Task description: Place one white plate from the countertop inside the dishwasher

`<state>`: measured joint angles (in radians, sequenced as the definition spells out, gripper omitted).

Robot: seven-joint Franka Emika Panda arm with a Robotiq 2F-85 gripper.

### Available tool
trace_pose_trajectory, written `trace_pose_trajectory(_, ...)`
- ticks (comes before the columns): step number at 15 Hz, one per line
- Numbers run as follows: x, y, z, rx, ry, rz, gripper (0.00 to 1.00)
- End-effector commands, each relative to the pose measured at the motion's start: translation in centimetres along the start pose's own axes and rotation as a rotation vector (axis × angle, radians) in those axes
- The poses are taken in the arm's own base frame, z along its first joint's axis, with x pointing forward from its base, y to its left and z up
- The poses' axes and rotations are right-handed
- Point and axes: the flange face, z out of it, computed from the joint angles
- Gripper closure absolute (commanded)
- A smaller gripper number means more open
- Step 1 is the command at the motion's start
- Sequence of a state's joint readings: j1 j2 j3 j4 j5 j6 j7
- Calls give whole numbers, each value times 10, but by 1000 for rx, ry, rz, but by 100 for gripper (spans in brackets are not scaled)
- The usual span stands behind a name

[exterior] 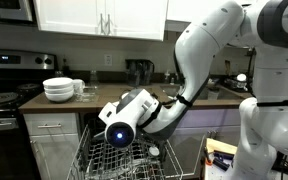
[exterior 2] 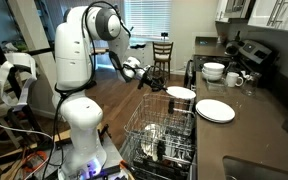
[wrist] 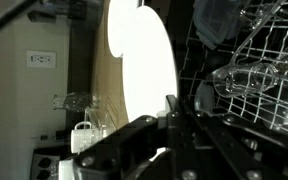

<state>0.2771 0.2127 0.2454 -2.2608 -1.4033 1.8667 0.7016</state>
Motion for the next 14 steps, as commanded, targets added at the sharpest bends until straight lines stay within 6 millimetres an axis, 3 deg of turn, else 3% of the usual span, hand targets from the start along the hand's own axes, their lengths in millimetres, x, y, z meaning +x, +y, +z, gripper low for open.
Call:
trace_pose_trajectory(1, -3, 2, -24, 55, 104, -18, 98)
trace_pose_trajectory(7, -6, 4, -42, 151, 210, -12, 98)
trace_pose_trajectory(14, -28, 32, -30, 372, 274, 33, 98)
